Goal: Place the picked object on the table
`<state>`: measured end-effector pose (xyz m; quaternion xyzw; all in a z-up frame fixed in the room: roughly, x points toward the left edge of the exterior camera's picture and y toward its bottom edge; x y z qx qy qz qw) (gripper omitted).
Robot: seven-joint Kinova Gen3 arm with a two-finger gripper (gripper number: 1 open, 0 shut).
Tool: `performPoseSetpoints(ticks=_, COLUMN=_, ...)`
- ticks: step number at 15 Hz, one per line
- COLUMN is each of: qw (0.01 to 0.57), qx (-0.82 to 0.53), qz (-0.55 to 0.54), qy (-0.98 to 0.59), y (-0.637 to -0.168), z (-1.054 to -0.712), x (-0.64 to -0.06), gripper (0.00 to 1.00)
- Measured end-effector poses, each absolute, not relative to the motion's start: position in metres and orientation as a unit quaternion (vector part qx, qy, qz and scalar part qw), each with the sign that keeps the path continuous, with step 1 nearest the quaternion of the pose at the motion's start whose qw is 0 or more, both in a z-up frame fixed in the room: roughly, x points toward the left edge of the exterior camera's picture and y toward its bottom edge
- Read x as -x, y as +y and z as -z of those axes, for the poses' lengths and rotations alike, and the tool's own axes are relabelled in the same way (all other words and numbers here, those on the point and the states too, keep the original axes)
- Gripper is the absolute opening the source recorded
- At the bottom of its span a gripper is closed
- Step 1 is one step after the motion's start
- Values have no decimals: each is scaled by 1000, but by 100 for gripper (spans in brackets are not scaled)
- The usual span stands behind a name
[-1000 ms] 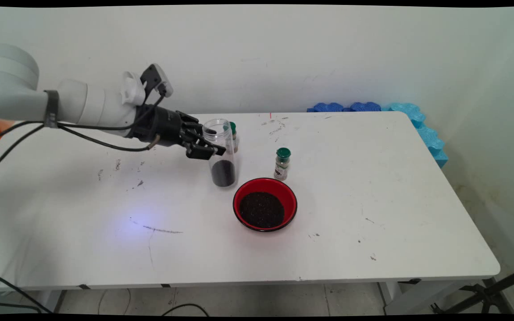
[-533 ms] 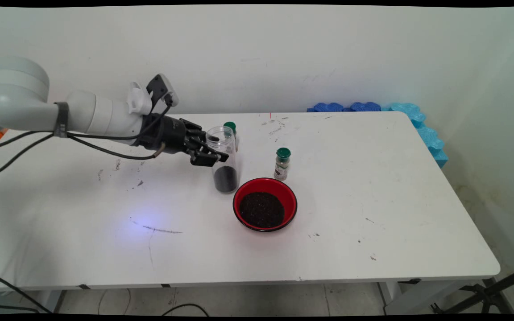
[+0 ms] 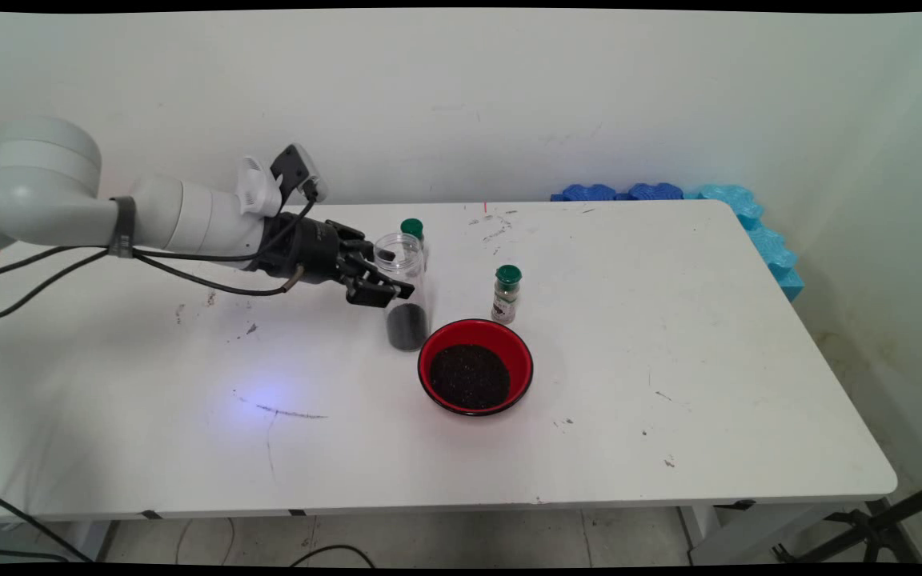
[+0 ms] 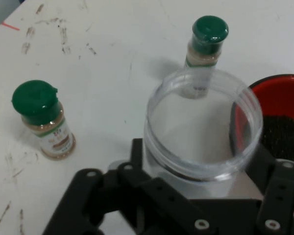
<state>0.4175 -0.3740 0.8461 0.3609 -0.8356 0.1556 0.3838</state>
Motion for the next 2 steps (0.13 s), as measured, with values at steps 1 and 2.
performPoseSetpoints(ticks=1, qw=384, qx=-360, qz=-156, qy=-836, y=-374, z=-846, x=-417, gripper=100)
performPoseSetpoints(ticks=2, qw=383, qx=-359, qz=-156, qy=-837, y=-374, z=-845, x=-417, gripper=100)
